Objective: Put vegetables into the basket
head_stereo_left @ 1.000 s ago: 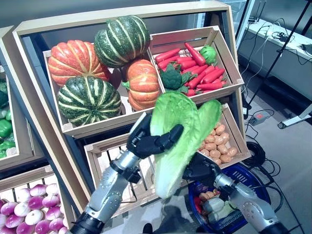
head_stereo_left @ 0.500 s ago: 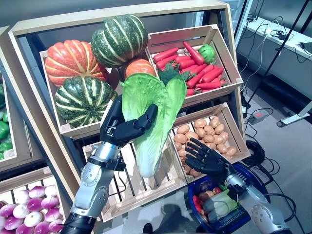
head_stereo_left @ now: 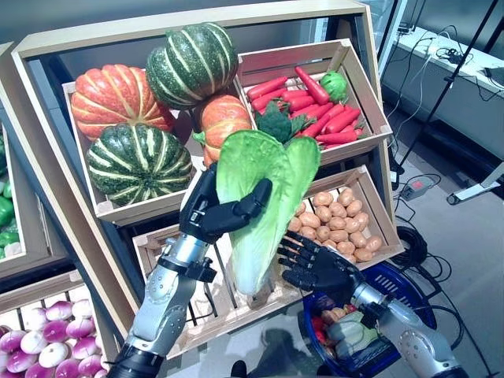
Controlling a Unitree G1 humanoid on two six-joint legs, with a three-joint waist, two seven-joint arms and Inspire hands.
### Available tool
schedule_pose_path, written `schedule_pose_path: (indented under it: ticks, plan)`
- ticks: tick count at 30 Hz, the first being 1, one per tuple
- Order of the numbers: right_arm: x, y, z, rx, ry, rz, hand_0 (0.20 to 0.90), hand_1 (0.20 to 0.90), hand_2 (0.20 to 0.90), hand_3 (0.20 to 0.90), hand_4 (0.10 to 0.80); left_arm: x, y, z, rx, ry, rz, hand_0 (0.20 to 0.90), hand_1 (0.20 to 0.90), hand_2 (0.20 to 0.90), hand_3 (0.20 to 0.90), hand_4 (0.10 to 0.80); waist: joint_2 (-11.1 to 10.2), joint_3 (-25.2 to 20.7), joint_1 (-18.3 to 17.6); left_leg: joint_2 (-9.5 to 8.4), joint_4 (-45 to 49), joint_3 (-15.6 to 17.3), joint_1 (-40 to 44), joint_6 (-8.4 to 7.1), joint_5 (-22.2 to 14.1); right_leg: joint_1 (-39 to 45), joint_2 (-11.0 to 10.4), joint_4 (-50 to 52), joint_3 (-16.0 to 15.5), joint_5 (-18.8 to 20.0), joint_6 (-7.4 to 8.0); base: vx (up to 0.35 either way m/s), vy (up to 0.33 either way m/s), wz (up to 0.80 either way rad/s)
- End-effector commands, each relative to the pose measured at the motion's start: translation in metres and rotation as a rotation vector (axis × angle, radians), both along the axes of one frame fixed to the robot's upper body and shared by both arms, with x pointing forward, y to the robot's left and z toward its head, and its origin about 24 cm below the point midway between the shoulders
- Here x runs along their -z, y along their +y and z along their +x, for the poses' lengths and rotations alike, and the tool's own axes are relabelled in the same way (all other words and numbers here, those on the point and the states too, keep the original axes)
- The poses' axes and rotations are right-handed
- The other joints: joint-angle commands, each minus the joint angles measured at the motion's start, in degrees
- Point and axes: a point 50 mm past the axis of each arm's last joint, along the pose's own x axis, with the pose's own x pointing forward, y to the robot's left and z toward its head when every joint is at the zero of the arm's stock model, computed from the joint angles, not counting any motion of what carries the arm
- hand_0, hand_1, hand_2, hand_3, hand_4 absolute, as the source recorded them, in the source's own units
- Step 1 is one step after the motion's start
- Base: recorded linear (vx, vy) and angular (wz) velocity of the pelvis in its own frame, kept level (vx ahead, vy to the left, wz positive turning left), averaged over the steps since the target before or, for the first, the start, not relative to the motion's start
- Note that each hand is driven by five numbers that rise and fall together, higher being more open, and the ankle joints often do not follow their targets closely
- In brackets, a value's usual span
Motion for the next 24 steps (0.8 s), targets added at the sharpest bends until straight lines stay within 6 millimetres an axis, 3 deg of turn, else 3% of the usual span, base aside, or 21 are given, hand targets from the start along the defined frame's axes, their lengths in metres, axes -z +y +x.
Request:
schedule_pose_path:
  ticks: [1, 18, 24]
  plan:
    - [-0.055, 0.025, 0.015, -0.135, -0.241, 0.236, 0.9, 0.9, 0.9, 0.9, 0.8, -0.038, 0.003, 0.011, 0.018, -0.202, -0.12, 0.3, 0.3, 0.3, 0.3, 0.4, -2.2, -3.7, 0.4, -2.35, 0.1, -0.9, 0.2, 1.24, -3.3, 2.1, 1.7, 0.1, -1.1, 0.1, -3.07, 0.0, 0.0, 0.0]
    - [-0.061, 0.071, 0.008, -0.236, -0.145, 0.45, 0.9, 0.9, 0.9, 0.9, 0.8, -0.034, -0.038, 0.005, 0.236, -0.15, -0.19, 0.3, 0.3, 0.3, 0.3, 0.4, -2.0, -3.6, 0.5, -2.17, 0.1, -1.0, 0.1, 1.54, -3.2, 1.9, 1.9, 0.1, -0.4, 0.1, -3.11, 0.0, 0.0, 0.0]
    - [-0.055, 0.077, 0.007, -0.222, -0.087, 0.394, 0.9, 0.9, 0.9, 0.9, 0.8, -0.034, -0.044, 0.003, 0.293, -0.155, -0.197, 0.3, 0.3, 0.3, 0.3, 0.4, -2.1, -3.7, 0.5, -2.18, 0.1, -1.1, 0.0, 1.52, -3.1, 1.8, 1.9, 0.1, -0.2, 0.1, -3.18, 0.0, 0.0, 0.0]
